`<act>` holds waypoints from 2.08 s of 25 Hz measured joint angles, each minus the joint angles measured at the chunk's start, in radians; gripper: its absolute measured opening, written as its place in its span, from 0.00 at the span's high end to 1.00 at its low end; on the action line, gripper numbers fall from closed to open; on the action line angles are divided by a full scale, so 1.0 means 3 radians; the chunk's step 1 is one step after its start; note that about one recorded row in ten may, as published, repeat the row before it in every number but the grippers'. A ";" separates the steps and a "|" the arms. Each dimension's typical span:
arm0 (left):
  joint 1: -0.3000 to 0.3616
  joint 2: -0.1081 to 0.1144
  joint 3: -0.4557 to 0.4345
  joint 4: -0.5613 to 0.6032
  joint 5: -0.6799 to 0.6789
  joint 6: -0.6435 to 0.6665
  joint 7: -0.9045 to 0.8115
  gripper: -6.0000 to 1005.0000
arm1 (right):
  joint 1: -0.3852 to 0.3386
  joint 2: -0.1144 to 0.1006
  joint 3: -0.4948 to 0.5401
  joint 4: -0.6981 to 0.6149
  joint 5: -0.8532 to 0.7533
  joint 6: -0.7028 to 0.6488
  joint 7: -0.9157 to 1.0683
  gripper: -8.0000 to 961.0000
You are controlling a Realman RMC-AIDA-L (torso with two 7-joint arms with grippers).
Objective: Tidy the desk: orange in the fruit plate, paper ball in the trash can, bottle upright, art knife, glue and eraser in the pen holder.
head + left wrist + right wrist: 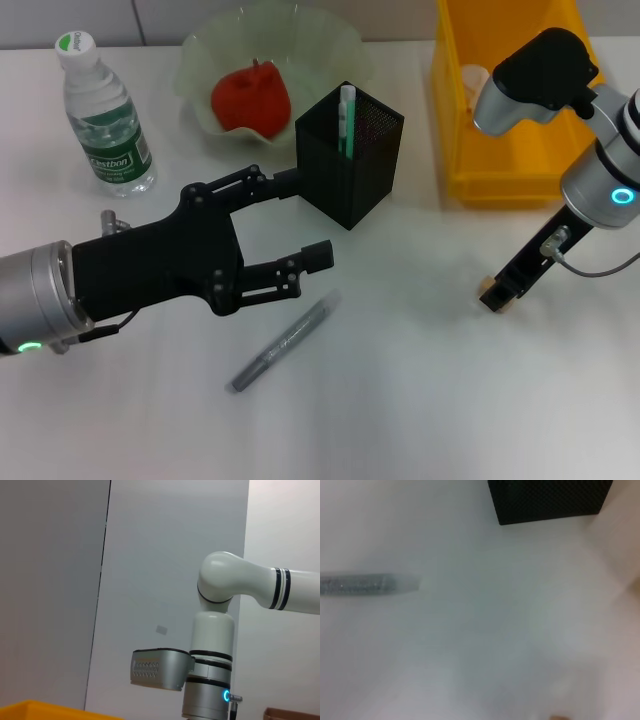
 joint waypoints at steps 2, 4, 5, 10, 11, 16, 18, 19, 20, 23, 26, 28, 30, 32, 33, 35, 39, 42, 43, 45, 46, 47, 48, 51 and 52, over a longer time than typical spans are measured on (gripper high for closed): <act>0.0002 0.0000 0.0000 0.0000 0.0000 0.0002 0.0000 0.21 | 0.0000 0.0000 -0.0002 0.0001 0.0002 0.0001 0.0000 0.66; 0.0005 0.0000 0.0000 0.0000 0.0000 0.0003 0.0000 0.21 | -0.0001 0.0001 -0.0004 0.0004 0.0004 0.0001 0.0000 0.71; 0.0006 0.0000 0.0000 0.0000 0.0000 0.0004 0.0000 0.21 | -0.0002 0.0001 -0.0005 0.0004 0.0004 0.0003 0.0000 0.74; -0.0006 0.0000 0.0000 0.0000 0.0000 0.0003 0.0000 0.22 | -0.0003 0.0001 -0.0007 0.0004 -0.0001 0.0005 0.0000 0.84; -0.0006 0.0000 0.0000 0.0000 0.0000 0.0003 0.0000 0.22 | -0.0003 0.0001 -0.0007 0.0004 -0.0001 0.0005 0.0000 0.84; -0.0017 0.0000 0.0000 0.0000 0.0000 -0.0002 0.0000 0.22 | -0.0025 0.0001 -0.0013 -0.0029 -0.0005 0.0025 -0.0011 0.83; -0.0019 0.0000 0.0000 0.0000 0.0000 -0.0004 0.0000 0.22 | -0.0031 0.0002 -0.0013 -0.0046 -0.0001 0.0033 -0.0015 0.83; -0.0019 0.0000 0.0000 0.0000 0.0000 -0.0004 0.0000 0.22 | -0.0036 0.0003 -0.0015 -0.0058 0.0003 0.0040 -0.0018 0.83; -0.0022 0.0000 0.0000 0.0003 0.0000 -0.0005 0.0000 0.22 | -0.0038 0.0005 -0.0016 -0.0066 0.0005 0.0045 -0.0019 0.84; -0.0023 0.0000 -0.0001 0.0006 0.0000 -0.0005 0.0000 0.22 | -0.0039 0.0006 -0.0019 -0.0073 0.0008 0.0047 -0.0020 0.85; -0.0024 0.0000 -0.0004 0.0006 0.0000 -0.0006 0.0000 0.22 | -0.0065 0.0006 -0.0019 -0.0138 0.0030 0.0078 -0.0023 0.86; -0.0025 0.0000 -0.0006 0.0006 -0.0001 -0.0007 0.0000 0.22 | -0.0150 0.0006 -0.0019 -0.0285 0.0145 0.0132 -0.0066 0.86; -0.0024 0.0000 -0.0006 0.0005 -0.0008 -0.0008 0.0000 0.22 | -0.0346 0.0000 0.0003 -0.0585 0.0524 0.0214 -0.0247 0.86; -0.0024 0.0000 -0.0005 0.0007 -0.0016 -0.0008 0.0000 0.22 | -0.0437 -0.0002 0.0024 -0.0681 0.0704 0.0266 -0.0353 0.86; -0.0024 0.0000 -0.0005 0.0007 -0.0016 -0.0008 0.0000 0.22 | -0.0516 -0.0003 0.0044 -0.0765 0.0868 0.0320 -0.0448 0.86; -0.0024 0.0000 -0.0015 0.0011 -0.0018 -0.0008 0.0000 0.22 | -0.0781 -0.0009 0.0112 -0.0898 0.1472 0.0519 -0.0837 0.86; -0.0026 -0.0005 -0.0066 0.0008 -0.0014 -0.0007 0.0000 0.22 | -0.0961 -0.0008 0.0257 -0.0771 0.2100 0.0652 -0.1328 0.85; -0.0028 -0.0010 -0.0090 0.0006 -0.0011 -0.0005 0.0000 0.22 | -0.1133 -0.0009 0.0416 -0.0218 0.3148 0.0827 -0.2277 0.84; -0.0029 -0.0010 -0.0091 0.0007 -0.0011 -0.0004 0.0000 0.22 | -0.1133 -0.0009 0.0416 -0.0218 0.3148 0.0827 -0.2277 0.84; -0.0030 -0.0010 -0.0094 0.0010 -0.0013 -0.0003 0.0001 0.22 | -0.1143 -0.0015 0.0582 0.0301 0.3724 0.0852 -0.2969 0.83; -0.0033 -0.0010 -0.0094 0.0010 -0.0014 -0.0003 0.0003 0.22 | -0.1143 -0.0015 0.0582 0.0301 0.3724 0.0852 -0.2969 0.83; -0.0036 -0.0010 -0.0095 0.0009 -0.0015 -0.0004 0.0007 0.22 | -0.1114 -0.0014 0.0677 0.0587 0.3949 0.0853 -0.3276 0.83; -0.0041 -0.0010 -0.0095 0.0007 -0.0015 -0.0004 0.0015 0.22 | -0.1114 -0.0014 0.0677 0.0587 0.3949 0.0853 -0.3276 0.83; -0.0052 -0.0013 -0.0097 0.0005 -0.0011 -0.0007 0.0034 0.22 | -0.1040 -0.0004 0.0720 0.1003 0.4265 0.0907 -0.3647 0.82; -0.0054 -0.0017 -0.0097 0.0005 -0.0009 -0.0009 0.0038 0.22 | -0.1016 -0.0001 0.0717 0.1094 0.4327 0.0941 -0.3716 0.82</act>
